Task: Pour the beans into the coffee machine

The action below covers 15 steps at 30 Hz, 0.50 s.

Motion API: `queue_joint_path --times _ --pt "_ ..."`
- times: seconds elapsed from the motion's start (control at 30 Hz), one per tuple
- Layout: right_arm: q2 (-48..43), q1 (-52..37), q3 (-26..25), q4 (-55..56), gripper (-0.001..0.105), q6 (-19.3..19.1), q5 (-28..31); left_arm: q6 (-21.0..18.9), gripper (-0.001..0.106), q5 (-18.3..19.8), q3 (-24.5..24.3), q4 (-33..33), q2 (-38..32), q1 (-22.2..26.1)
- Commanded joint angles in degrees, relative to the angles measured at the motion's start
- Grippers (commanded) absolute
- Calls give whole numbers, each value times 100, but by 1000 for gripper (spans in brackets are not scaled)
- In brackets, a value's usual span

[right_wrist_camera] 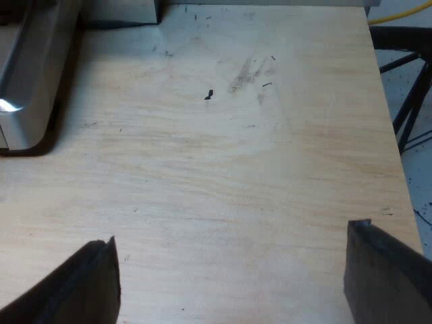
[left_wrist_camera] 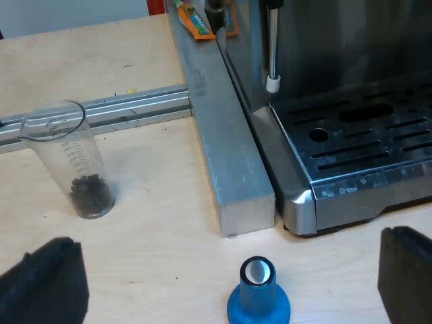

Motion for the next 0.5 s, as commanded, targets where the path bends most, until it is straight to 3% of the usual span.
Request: queue_joint_path --times 0.03,0.3,0.5 --pt "-263 -16 -15 1 70 2 -8 -7 88 15 -5 -63 -797 -1" --pt "-210 8 -30 16 70 2 -19 -7 88 0 -21 -63 -797 -1" --pt "241 293 -359 334 70 -13 -114 -7 88 -89 -407 158 -531 -1"
